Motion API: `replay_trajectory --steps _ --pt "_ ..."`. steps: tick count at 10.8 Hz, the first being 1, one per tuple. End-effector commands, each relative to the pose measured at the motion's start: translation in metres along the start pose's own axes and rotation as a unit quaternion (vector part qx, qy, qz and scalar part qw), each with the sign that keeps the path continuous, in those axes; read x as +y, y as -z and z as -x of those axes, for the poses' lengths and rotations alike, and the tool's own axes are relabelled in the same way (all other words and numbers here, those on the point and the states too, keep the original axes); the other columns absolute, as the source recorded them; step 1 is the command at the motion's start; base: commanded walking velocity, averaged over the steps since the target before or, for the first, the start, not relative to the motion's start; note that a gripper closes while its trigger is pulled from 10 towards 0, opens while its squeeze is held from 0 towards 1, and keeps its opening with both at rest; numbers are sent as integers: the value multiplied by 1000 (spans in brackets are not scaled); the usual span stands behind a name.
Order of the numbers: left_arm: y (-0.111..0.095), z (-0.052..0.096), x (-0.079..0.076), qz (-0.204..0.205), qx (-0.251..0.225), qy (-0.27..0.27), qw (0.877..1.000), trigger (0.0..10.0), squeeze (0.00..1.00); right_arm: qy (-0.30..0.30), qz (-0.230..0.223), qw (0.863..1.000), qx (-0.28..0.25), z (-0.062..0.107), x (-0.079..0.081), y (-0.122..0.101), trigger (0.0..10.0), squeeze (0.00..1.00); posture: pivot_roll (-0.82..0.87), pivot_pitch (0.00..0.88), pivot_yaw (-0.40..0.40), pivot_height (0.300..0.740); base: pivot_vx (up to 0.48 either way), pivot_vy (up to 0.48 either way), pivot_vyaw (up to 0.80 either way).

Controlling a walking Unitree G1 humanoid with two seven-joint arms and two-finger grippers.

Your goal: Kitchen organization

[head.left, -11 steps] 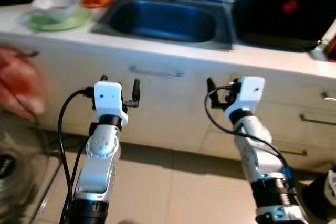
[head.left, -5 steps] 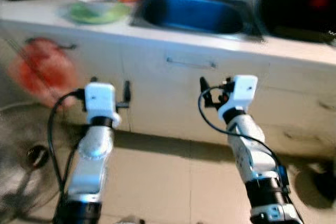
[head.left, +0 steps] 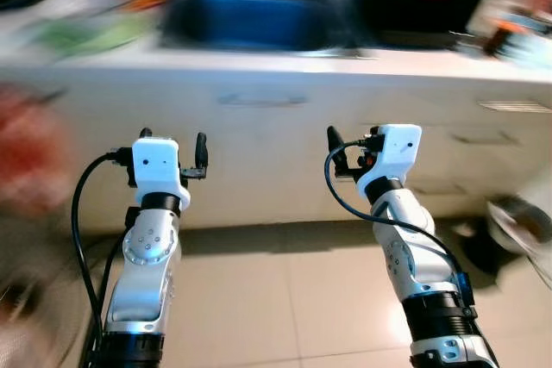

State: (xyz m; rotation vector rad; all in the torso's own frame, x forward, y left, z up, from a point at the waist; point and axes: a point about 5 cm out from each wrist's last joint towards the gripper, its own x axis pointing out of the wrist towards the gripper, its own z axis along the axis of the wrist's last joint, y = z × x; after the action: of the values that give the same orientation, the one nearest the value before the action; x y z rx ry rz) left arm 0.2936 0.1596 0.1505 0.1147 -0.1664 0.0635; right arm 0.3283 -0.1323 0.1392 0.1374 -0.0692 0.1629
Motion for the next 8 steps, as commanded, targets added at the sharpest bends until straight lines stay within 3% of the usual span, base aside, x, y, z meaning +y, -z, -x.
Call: replay_trajectory --steps 1,6,8 --pt "-2 1 -4 0 -1 6 1000 10000 0 6 -2 1000 0 0 -3 -1 10000 0 61 75 -60 740 442 0 0" --pt "-2 0 -5 0 -2 7 1000 10000 0 -11 13 1000 -14 0 1 -4 10000 0 62 74 -61 740 436 0 0" --pt "-3 0 -5 1 -3 7 1000 10000 0 -8 12 1000 -21 -1 0 -7 10000 0 62 71 -62 740 435 0 791"
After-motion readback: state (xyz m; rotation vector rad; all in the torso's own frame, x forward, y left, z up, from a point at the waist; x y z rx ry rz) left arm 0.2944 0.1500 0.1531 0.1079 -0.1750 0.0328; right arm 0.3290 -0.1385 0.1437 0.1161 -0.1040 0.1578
